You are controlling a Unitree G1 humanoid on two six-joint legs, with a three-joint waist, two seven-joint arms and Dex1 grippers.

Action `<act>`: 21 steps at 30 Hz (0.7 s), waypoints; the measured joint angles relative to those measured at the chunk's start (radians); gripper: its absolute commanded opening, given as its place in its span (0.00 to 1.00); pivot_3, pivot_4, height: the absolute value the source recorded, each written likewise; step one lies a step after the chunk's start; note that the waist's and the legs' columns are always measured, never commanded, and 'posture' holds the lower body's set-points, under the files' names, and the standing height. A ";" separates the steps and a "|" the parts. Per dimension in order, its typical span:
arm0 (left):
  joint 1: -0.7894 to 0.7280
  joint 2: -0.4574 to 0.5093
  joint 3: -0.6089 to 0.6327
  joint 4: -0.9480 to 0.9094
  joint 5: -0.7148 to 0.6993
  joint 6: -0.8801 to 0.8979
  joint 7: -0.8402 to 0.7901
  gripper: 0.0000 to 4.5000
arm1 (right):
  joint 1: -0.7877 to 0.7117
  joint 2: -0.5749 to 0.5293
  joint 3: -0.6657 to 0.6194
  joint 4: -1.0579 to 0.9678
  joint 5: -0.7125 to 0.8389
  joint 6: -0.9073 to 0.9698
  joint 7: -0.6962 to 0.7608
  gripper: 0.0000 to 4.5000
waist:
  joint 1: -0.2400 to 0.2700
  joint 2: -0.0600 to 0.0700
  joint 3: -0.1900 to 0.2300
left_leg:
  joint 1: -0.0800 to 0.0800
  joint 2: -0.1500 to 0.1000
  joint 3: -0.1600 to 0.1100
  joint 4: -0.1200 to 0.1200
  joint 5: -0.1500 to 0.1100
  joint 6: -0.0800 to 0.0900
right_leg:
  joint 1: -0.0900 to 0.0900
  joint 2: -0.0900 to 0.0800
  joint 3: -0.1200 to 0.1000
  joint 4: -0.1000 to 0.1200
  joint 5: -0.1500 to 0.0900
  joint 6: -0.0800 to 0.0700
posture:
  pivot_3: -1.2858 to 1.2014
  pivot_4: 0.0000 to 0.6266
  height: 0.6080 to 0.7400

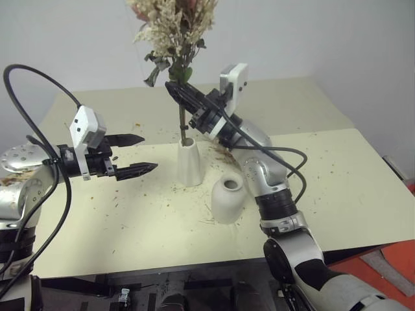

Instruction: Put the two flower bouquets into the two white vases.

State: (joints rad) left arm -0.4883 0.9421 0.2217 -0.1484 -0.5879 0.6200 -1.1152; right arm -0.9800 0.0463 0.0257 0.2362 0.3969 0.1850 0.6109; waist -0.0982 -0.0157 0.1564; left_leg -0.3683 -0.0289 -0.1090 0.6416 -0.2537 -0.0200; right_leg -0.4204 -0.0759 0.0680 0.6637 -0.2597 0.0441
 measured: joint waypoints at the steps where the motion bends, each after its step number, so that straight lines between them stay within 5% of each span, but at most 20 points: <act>1: 0.005 0.002 0.001 -0.003 -0.002 0.001 0.003 1.00 | 0.000 0.000 0.000 0.001 0.000 0.000 0.000 0.06 | 0.000 0.000 0.000 | 0.000 0.000 0.000 0.000 0.000 0.000 | 0.000 0.000 0.000 0.000 0.000 0.000 | 0.52 0.24 1.00; 21: 0.017 0.009 0.012 -0.012 -0.007 0.012 0.006 1.00 | -0.032 -0.008 -0.040 0.008 0.029 0.030 -0.004 0.06 | 0.000 0.000 0.000 | 0.000 0.000 0.000 0.000 0.000 0.000 | 0.000 0.000 0.000 0.000 0.000 0.000 | 0.52 0.24 1.00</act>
State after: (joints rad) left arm -0.4713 0.9510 0.2339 -0.1599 -0.5952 0.6321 -1.1092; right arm -1.0115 0.0378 -0.0141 0.2440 0.4260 0.2154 0.6064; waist -0.0983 -0.0157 0.1564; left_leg -0.3683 -0.0285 -0.1087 0.6413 -0.2537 -0.0200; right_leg -0.4208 -0.0755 0.0677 0.6635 -0.2594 0.0436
